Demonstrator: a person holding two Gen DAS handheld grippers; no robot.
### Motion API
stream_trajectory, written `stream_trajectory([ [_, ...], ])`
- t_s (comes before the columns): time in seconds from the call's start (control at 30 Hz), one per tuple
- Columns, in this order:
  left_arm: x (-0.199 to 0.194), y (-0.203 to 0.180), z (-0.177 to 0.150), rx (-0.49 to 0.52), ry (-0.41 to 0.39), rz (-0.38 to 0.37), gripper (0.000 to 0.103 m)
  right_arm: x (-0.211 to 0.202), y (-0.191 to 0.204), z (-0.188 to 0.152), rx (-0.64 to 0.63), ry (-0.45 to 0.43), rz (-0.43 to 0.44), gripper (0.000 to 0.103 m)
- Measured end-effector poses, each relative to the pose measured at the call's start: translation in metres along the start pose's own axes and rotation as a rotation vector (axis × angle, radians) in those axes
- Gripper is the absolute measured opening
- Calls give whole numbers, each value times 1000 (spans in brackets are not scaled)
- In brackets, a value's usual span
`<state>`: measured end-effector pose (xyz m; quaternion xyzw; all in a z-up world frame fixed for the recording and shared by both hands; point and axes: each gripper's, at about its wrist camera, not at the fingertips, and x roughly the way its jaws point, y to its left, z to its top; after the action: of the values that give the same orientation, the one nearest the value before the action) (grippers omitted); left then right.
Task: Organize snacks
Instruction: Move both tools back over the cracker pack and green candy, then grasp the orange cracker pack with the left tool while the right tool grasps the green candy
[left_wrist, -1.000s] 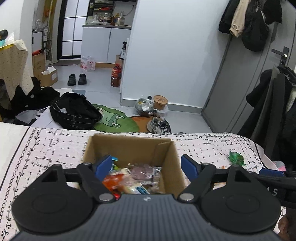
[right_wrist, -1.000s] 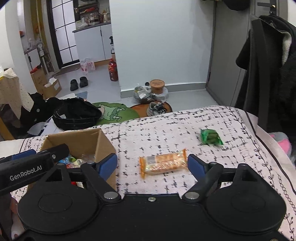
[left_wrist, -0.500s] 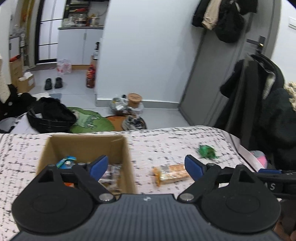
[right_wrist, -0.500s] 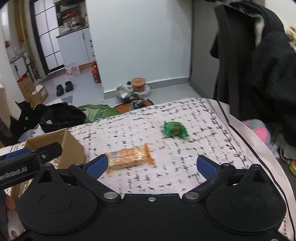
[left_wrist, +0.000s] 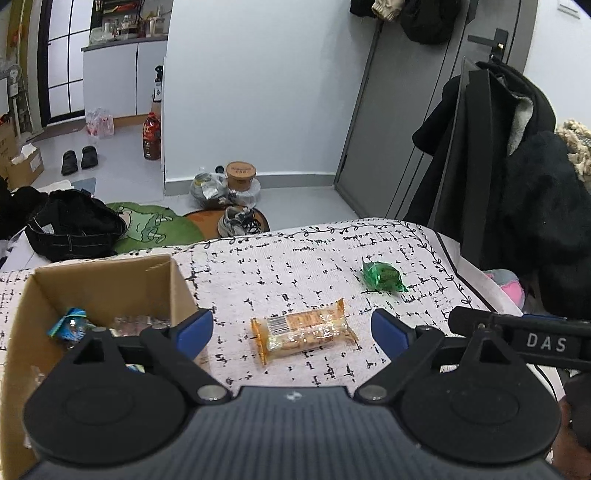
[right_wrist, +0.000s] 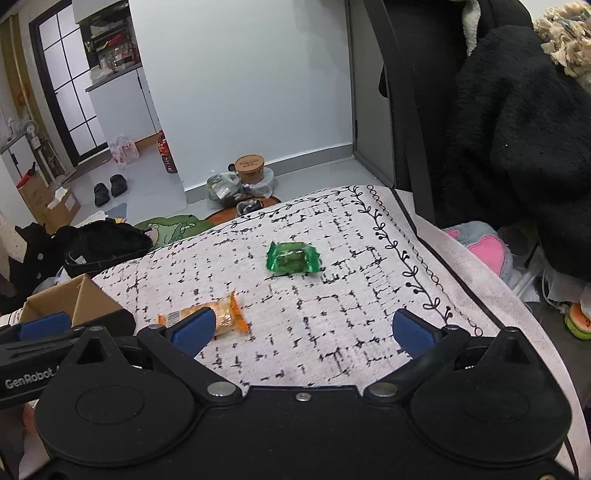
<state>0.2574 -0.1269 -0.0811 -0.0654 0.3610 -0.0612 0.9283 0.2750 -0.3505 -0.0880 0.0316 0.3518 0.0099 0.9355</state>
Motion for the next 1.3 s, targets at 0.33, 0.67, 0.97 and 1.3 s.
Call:
stream_trajectory([
  [0.33, 35, -24, 0, 18, 50, 36, 92, 20, -26, 8, 25, 23, 13, 103],
  [0.67, 70, -30, -2, -29, 101, 113, 92, 47, -48, 7, 71, 65, 37, 103],
  [0.97, 95, -37, -3, -31, 130, 147, 92, 64, -52, 5, 93, 85, 60, 103],
  [1.3, 122, -38, -9, -67, 162, 187, 92, 80, -54, 8, 112, 95, 73, 103],
])
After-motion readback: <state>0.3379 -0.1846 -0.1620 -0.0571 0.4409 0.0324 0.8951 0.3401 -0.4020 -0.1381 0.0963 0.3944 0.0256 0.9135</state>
